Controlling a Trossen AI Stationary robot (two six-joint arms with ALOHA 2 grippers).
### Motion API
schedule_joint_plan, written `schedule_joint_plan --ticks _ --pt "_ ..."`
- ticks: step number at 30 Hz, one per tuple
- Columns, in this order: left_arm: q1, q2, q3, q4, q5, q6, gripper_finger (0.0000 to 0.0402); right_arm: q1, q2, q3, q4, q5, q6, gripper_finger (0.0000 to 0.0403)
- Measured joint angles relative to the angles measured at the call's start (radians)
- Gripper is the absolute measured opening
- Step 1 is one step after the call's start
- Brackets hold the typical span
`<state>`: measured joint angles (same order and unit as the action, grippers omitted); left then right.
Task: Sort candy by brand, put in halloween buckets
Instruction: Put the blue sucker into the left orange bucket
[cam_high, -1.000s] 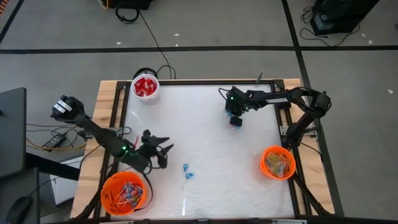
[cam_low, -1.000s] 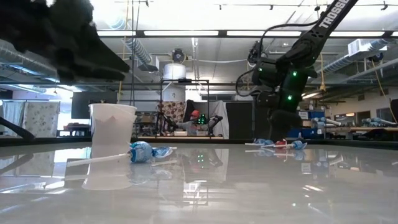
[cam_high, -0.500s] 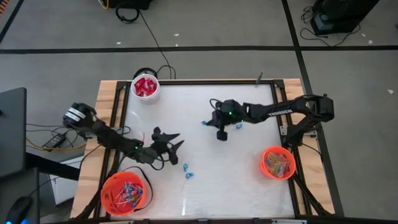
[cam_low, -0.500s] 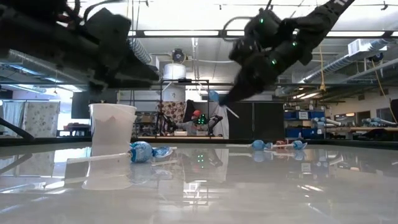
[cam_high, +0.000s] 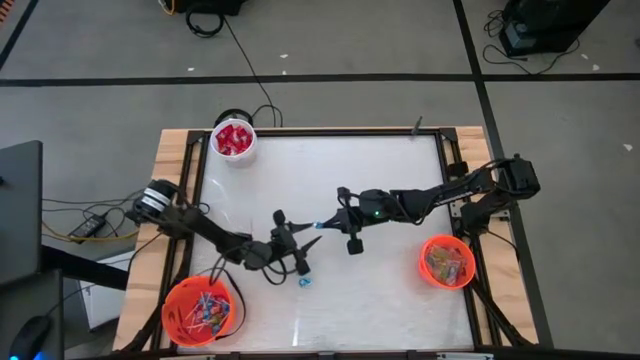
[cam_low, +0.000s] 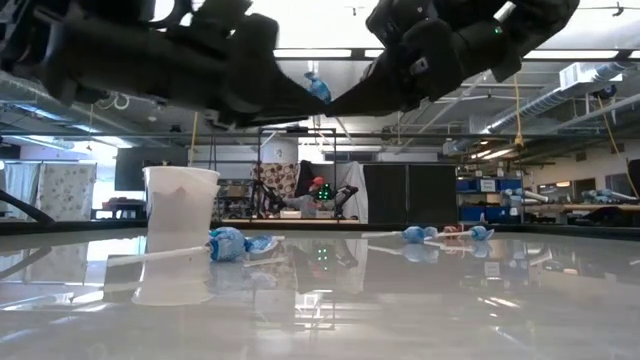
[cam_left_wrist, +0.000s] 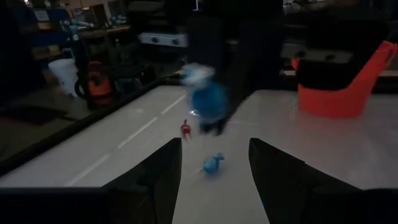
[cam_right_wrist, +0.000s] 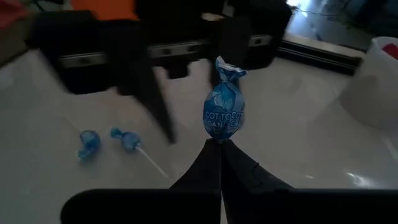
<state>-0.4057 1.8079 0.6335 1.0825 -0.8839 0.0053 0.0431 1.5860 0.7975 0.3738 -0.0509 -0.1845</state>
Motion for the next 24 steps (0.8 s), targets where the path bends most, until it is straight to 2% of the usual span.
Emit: schedule_joint_plan --ticks 7,11,24 --pt "0.000 0.034 0.084 0.003 -0.005 0.037 0.0194 0.020 0.000 0.001 -0.003 0.033 -0.010 0.0003" --pt "0.001 0.031 0.085 0.053 -0.027 0.044 0.0194 0.024 -0.001 0.002 -0.015 0.033 -0.010 0.0003" --pt "0.008 0.029 0.086 0.051 -0.038 0.066 0.0182 0.036 0.000 0.001 -0.015 0.035 -0.021 0.0004"
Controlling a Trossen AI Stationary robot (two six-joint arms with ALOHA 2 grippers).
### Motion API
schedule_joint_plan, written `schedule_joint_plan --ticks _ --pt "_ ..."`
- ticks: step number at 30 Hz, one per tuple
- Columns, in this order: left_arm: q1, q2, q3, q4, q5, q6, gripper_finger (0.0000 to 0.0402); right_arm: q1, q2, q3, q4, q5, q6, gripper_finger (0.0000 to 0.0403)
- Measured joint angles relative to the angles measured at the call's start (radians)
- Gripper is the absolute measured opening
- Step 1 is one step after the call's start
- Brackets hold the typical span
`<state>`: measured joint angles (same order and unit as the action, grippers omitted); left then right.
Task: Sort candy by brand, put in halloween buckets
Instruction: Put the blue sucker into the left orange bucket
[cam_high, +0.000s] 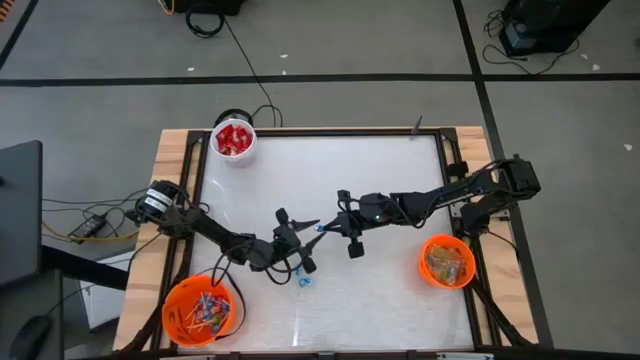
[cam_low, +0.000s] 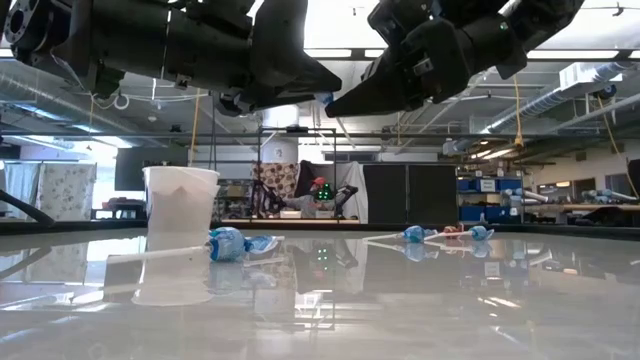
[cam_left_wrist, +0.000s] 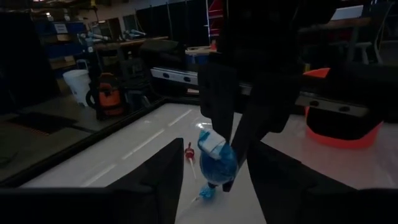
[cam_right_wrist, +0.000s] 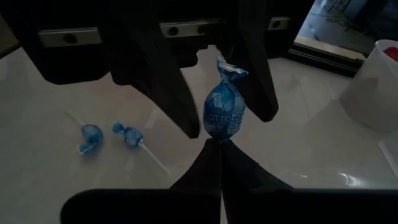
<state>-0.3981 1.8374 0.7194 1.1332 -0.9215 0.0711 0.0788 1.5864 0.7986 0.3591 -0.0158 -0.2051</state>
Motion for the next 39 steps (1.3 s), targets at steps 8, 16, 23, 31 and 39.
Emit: schedule_joint_plan --ticks 8,16,23,31,39 --pt "0.000 0.000 0.000 0.000 0.000 0.001 0.0106 0.000 0.000 0.000 0.004 -0.001 0.024 0.0006" --pt "-0.051 -0.056 -0.004 -0.047 -0.103 0.128 0.0079 0.000 -0.002 0.001 -0.046 0.116 0.108 0.0077" --pt "-0.195 -0.382 -0.003 -0.445 -0.227 0.108 0.0104 -0.007 -0.002 0.000 -0.325 0.381 0.270 0.0152" --pt "-0.362 -0.743 0.023 -0.994 0.063 -0.254 0.0094 -0.015 -0.002 -0.052 -0.424 0.313 0.336 0.0199" --pt "-0.523 -0.833 0.210 -1.524 0.155 -0.592 0.0096 -0.061 -0.002 -0.134 -0.357 0.262 0.329 0.0204"
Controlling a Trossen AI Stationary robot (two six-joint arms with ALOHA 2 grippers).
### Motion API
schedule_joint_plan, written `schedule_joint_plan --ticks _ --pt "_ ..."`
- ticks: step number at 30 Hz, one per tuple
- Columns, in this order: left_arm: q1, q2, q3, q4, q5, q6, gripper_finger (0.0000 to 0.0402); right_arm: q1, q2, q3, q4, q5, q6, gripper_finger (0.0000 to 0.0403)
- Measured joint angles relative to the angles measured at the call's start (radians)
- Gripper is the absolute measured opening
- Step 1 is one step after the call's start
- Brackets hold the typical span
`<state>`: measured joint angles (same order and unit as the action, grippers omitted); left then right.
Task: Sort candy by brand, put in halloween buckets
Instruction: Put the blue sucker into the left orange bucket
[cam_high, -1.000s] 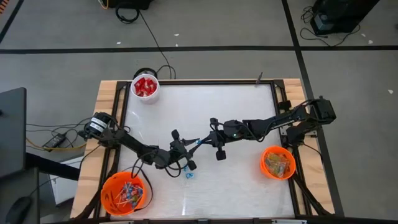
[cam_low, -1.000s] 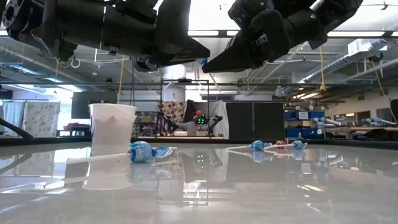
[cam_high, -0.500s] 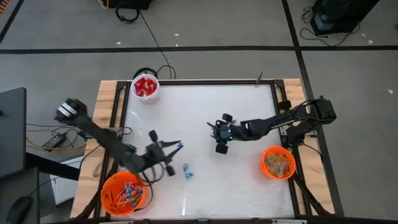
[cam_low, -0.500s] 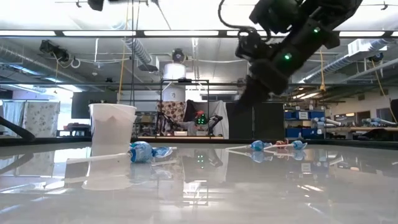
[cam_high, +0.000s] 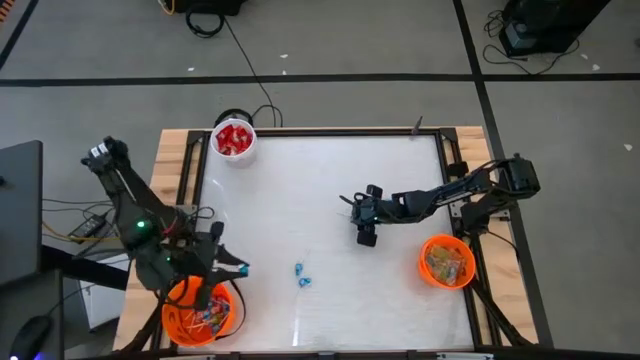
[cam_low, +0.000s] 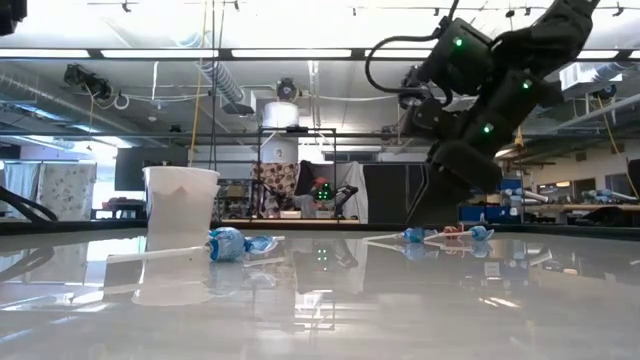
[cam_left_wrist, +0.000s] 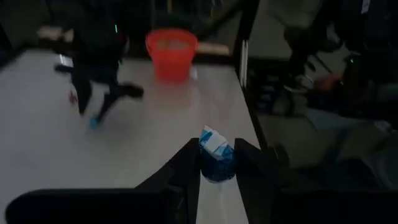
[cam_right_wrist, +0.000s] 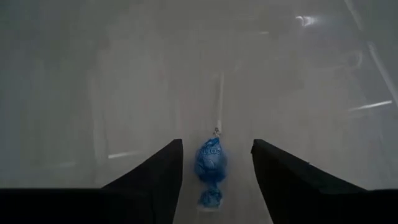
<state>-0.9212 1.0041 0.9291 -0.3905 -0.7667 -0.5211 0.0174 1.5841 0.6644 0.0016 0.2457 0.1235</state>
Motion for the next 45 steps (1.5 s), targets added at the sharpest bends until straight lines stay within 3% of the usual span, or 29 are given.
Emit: schedule_joint_plan --ticks 6,16,20,27,37,45 --pt "-0.041 0.043 0.116 -0.263 0.162 -0.314 0.0096 -0.031 0.000 -0.033 0.047 -0.024 0.014 0.0201" --pt "-0.044 0.171 0.122 -0.456 0.537 -0.789 0.0097 -0.034 0.001 -0.110 0.173 -0.038 0.084 0.0181" --pt "-0.044 0.229 0.121 -0.500 0.634 -0.875 0.0097 -0.034 0.001 -0.135 0.192 -0.038 0.086 0.0173" --pt "-0.043 0.292 0.121 -0.623 0.693 -0.962 0.0104 -0.040 0.001 -0.149 0.203 -0.044 0.087 0.0136" --pt "-0.008 0.306 0.121 -0.843 0.757 -1.170 0.0156 -0.039 0.001 -0.151 0.238 -0.038 0.092 0.0050" --pt "0.005 0.259 0.122 -0.847 0.640 -1.170 0.0158 -0.022 0.001 -0.151 0.451 -0.083 0.064 0.0007"
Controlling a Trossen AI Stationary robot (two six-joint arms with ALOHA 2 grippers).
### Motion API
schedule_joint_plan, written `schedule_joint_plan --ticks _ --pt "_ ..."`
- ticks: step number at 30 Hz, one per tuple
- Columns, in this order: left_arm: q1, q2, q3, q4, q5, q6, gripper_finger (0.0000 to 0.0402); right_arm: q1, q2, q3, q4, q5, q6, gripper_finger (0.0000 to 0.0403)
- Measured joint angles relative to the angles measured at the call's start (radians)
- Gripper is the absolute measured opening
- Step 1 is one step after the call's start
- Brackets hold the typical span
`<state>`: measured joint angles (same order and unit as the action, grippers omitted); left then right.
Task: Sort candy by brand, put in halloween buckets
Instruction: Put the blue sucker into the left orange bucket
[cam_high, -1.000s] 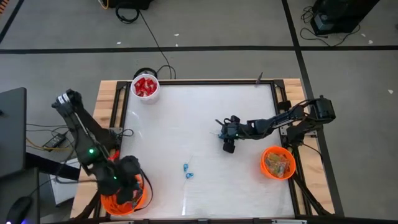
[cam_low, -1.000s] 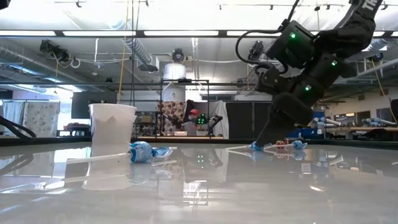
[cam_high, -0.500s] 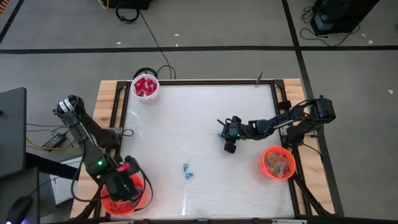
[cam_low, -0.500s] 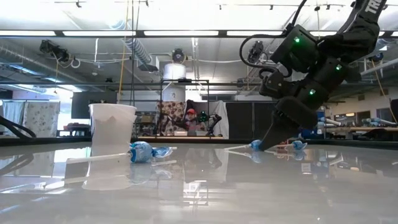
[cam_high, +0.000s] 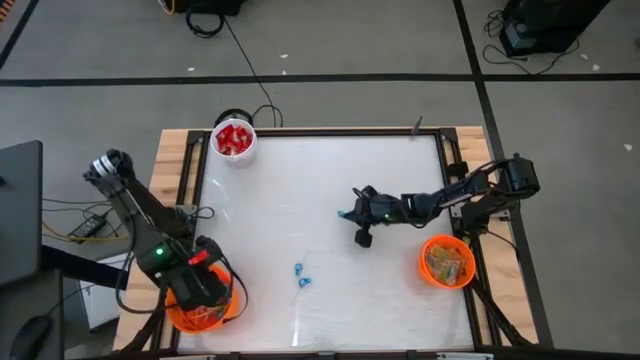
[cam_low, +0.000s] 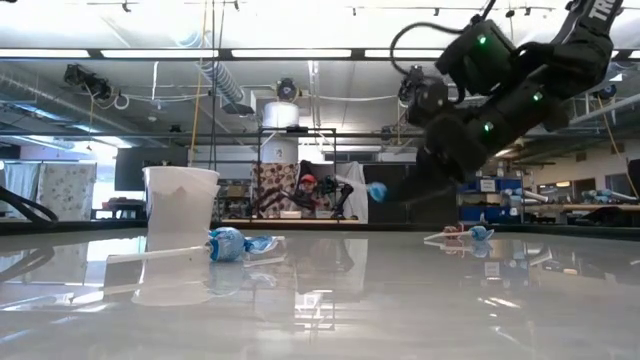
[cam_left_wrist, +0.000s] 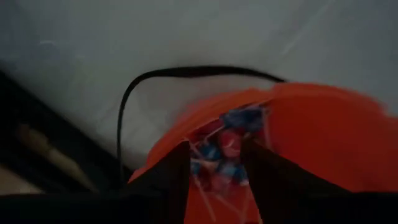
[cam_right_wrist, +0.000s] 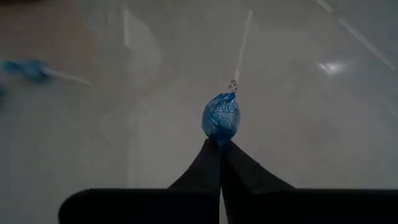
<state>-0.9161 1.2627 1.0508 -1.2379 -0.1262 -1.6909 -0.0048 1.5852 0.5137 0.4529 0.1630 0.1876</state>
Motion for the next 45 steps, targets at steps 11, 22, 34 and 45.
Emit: schedule_joint_plan --ticks 11,22,34,45 --pt "-0.070 -0.008 0.000 0.113 -0.080 0.033 0.0159 0.092 0.000 0.000 0.179 -0.024 -0.037 0.0009" --pt "-0.082 -0.007 0.029 0.195 -0.460 0.344 0.0186 0.097 0.000 0.000 0.294 -0.034 -0.067 0.0008" --pt "0.081 -0.006 -0.195 0.900 -1.140 0.902 0.0193 0.128 0.000 0.064 0.356 0.045 -0.108 0.0008" --pt "0.382 0.096 -0.651 2.299 -0.722 1.491 0.0257 0.182 0.000 0.077 0.445 0.012 -0.217 0.0008"
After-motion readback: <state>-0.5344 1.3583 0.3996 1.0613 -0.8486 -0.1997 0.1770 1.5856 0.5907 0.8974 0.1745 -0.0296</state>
